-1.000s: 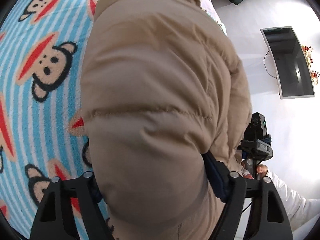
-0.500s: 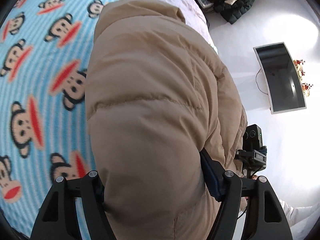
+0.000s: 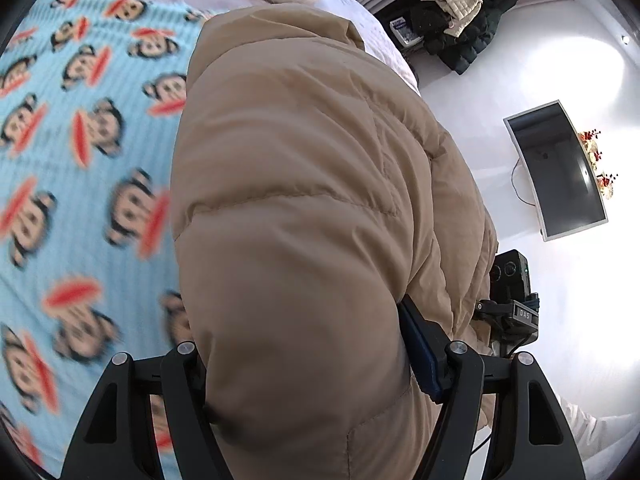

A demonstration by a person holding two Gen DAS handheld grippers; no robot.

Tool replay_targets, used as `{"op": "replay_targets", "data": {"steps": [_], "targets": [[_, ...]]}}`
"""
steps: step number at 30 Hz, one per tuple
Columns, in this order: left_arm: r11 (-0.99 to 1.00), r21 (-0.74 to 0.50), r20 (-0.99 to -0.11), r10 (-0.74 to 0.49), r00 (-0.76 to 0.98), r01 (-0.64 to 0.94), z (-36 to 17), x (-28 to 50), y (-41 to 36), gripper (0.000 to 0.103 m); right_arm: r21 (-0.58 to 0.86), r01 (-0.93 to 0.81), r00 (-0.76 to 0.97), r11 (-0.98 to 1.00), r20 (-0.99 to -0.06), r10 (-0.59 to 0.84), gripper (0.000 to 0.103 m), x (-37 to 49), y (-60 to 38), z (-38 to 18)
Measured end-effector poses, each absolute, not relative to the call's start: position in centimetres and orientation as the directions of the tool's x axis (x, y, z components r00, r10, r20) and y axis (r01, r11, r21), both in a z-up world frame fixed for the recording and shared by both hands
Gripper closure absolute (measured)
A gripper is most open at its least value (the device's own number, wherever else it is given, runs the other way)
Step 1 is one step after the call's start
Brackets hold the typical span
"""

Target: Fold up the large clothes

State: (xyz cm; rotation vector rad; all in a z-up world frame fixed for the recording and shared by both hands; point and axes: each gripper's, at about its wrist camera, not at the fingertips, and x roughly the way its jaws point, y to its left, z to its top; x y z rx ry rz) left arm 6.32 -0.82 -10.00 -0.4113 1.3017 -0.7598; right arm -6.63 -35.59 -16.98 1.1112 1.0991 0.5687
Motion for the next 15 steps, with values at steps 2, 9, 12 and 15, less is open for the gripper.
{"op": "replay_targets", "data": {"steps": [2, 9, 12, 15], "targets": [[0.705, -0.653, -0.712, -0.696, 0.091, 0.276, -10.3, 6.6, 0.2, 0.029, 0.914, 0.135, 0.398, 0.383, -0.404, 0.823, 0.059, -5.0, -34.0, -17.2], [0.751, -0.610, -0.743, -0.653, 0.149, 0.252, -13.7, 11.2, 7.1, 0.029, 0.912, 0.141, 0.371, 0.385, -0.409, 0.834, 0.059, 0.1, -28.8, -20.4], [0.777, -0.597, -0.772, -0.624, 0.121, 0.199, -17.2, 12.4, 8.7, 0.028, 0.886, 0.188, 0.328, 0.424, -0.464, 0.823, 0.059, 1.4, -28.3, -23.3], [0.765, -0.625, -0.759, -0.642, 0.108, 0.157, -19.9, 12.5, 11.0, 0.026, 0.867, 0.241, 0.310, 0.437, -0.495, 0.811, 0.058, 1.7, -27.9, -25.4]]}}
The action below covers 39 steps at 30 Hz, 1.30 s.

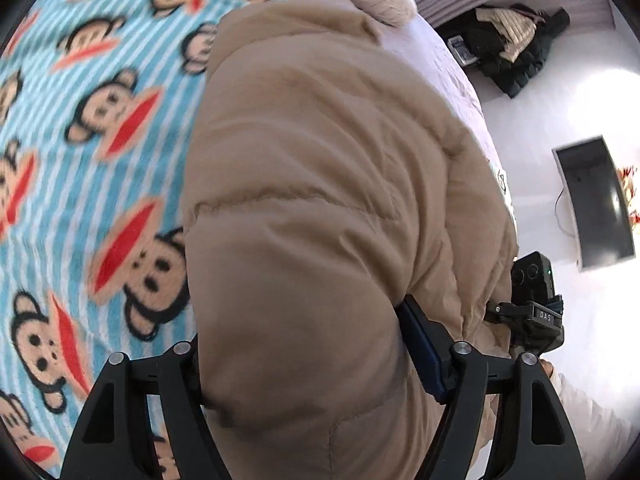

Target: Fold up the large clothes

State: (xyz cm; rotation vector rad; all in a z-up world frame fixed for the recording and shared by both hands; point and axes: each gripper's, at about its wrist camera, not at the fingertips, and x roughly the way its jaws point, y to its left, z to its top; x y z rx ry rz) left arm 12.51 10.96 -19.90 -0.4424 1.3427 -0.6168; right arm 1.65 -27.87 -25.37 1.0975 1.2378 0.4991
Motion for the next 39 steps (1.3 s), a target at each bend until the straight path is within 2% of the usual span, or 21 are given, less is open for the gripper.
{"op": "replay_targets", "data": {"steps": [4, 10, 17, 23, 39], "targets": [[0.767, -0.621, -0.759, -0.639, 0.122, 0.160, -20.1, 12.2, 11.4, 0.025, 0.853, 0.277, 0.317, 0.441, -0.515, 0.796, 0.055, 0.1, -28.8, -26.0], [0.799, -0.581, -0.788, -0.600, 0.139, 0.155, -18.9, 12.1, 10.3, 0.023, 0.784, 0.300, 0.280, 0.544, -0.617, 0.735, 0.052, 1.1, -26.8, -21.8], [0.840, -0.524, -0.824, -0.542, 0.166, 0.140, -18.1, 11.3, 11.5, 0.022, 0.743, 0.326, 0.277, 0.584, -0.666, 0.693, 0.051, 2.9, -24.6, -20.2], [0.848, -0.513, -0.831, -0.530, 0.169, 0.136, -17.8, 11.1, 12.8, 0.022, 0.731, 0.330, 0.287, 0.598, -0.681, 0.674, 0.050, 4.3, -21.1, -18.6], [0.878, -0.467, -0.859, -0.478, 0.183, 0.102, -16.7, 10.5, 13.0, 0.022, 0.712, 0.327, 0.307, 0.622, -0.702, 0.642, 0.045, 3.2, -20.8, -18.0]]}}
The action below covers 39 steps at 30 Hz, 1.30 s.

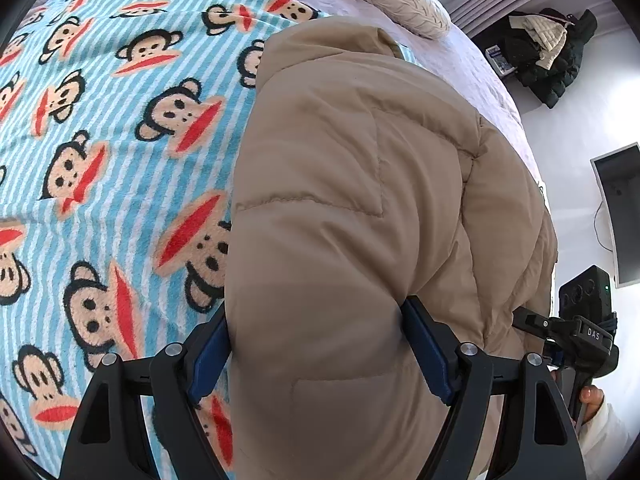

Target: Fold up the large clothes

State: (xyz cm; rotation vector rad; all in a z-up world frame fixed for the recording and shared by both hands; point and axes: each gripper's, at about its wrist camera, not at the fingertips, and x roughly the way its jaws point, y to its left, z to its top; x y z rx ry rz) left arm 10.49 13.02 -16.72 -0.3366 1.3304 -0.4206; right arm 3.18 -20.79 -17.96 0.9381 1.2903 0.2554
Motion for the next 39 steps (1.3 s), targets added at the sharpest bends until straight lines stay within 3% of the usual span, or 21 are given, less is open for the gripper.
{"op": "replay_targets", "data": {"steps": [9, 15, 16, 17, 19, 25, 29, 33, 39], "targets": [[0.899, -0.425, -0.870, -0.438, 0.227, 0.105, -14.2, 9.4, 13.8, 0.022, 0.686, 0.333, 0.305, 0.646, -0.727, 0.615, 0.045, 2.5, -20.8, -16.9], [0.918, -0.365, -0.869, -0.396, 0.295, 0.156, -10.9, 8.3, 15.9, 0.022, 0.505, 0.319, 0.289, 0.802, -0.858, 0.425, 0.045, 0.9, -21.2, -13.0], [0.922, -0.351, -0.873, -0.385, 0.300, 0.163, -10.6, 8.0, 16.2, 0.022, 0.482, 0.309, 0.297, 0.820, -0.868, 0.398, 0.048, 0.5, -21.1, -12.1], [0.926, -0.337, -0.877, -0.375, 0.302, 0.169, -10.6, 7.7, 16.4, 0.022, 0.474, 0.292, 0.317, 0.831, -0.867, 0.384, 0.063, 0.0, -21.1, -11.1], [0.937, -0.299, -0.889, -0.343, 0.302, 0.183, -10.8, 6.9, 16.6, 0.022, 0.480, 0.257, 0.346, 0.839, -0.856, 0.384, 0.077, -0.6, -20.6, -9.5], [0.937, -0.271, -0.882, -0.333, 0.333, 0.219, -10.1, 9.5, 14.3, 0.022, 0.445, 0.125, 0.369, 0.887, -0.850, 0.375, 0.077, -0.5, -16.2, -6.1], [0.947, -0.230, -0.873, -0.303, 0.383, 0.225, -9.9, 13.3, 11.1, 0.022, 0.456, 0.072, 0.340, 0.887, -0.847, 0.408, 0.077, 0.6, -13.4, -6.2], [0.938, -0.235, -0.879, -0.317, 0.357, 0.255, -11.0, 16.1, 7.2, 0.022, 0.370, 0.026, 0.260, 0.929, -0.900, 0.351, 0.077, -1.0, -10.7, -7.9], [0.944, -0.119, -0.915, -0.224, 0.336, 0.307, -14.2, 16.3, 1.4, 0.022, 0.270, 0.089, 0.186, 0.959, -0.950, 0.250, 0.079, -4.3, -11.8, -13.3]]}}
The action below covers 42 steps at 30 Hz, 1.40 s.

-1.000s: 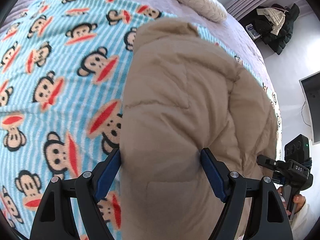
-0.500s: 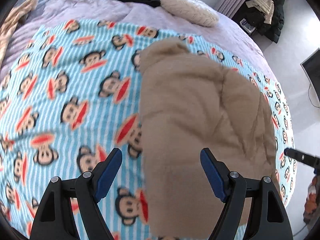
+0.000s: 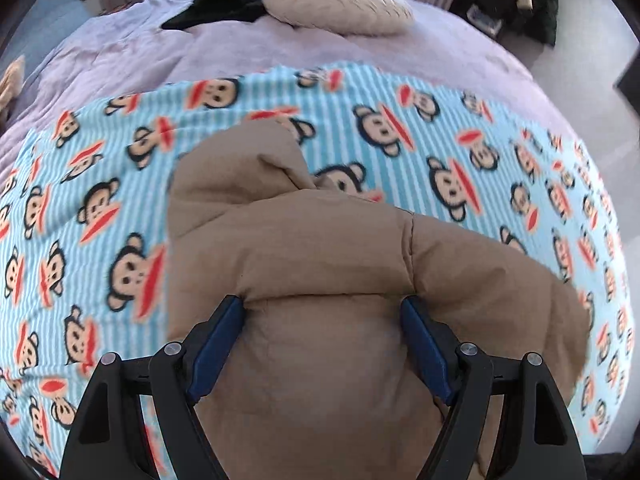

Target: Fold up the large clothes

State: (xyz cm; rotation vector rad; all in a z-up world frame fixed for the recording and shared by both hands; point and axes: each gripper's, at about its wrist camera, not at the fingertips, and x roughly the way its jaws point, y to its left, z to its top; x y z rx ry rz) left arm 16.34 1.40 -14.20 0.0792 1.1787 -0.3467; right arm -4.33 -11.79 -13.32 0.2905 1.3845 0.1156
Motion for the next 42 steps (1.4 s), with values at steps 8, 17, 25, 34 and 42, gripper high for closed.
{"op": "replay_targets", "data": {"steps": [8, 17, 25, 34, 42], "targets": [[0.951, -0.072, -0.919, -0.181, 0.351, 0.302, -14.8, 16.4, -0.3, 0.020, 0.323, 0.169, 0.209, 0.931, -0.935, 0.286, 0.080, -4.5, -14.5, -17.5], [0.932, -0.188, -0.907, -0.285, 0.310, 0.309, -10.5, 9.6, 6.7, 0.020, 0.326, 0.174, 0.189, 0.929, -0.937, 0.293, 0.079, -4.7, -14.0, -16.9], [0.960, -0.191, -0.943, -0.238, 0.234, 0.206, -14.0, 1.7, 13.0, 0.014, 0.305, 0.197, 0.164, 0.932, -0.947, 0.275, 0.076, -6.6, -14.2, -14.9], [0.967, -0.178, -0.946, -0.219, 0.241, 0.180, -13.0, 0.1, 13.8, 0.014, 0.291, 0.234, 0.163, 0.928, -0.953, 0.257, 0.070, -8.9, -13.9, -12.4], [0.958, -0.185, -0.938, -0.238, 0.251, 0.219, -11.0, -0.3, 13.6, 0.014, 0.295, 0.266, 0.205, 0.918, -0.947, 0.245, 0.063, -9.9, -13.4, -9.6]]}}
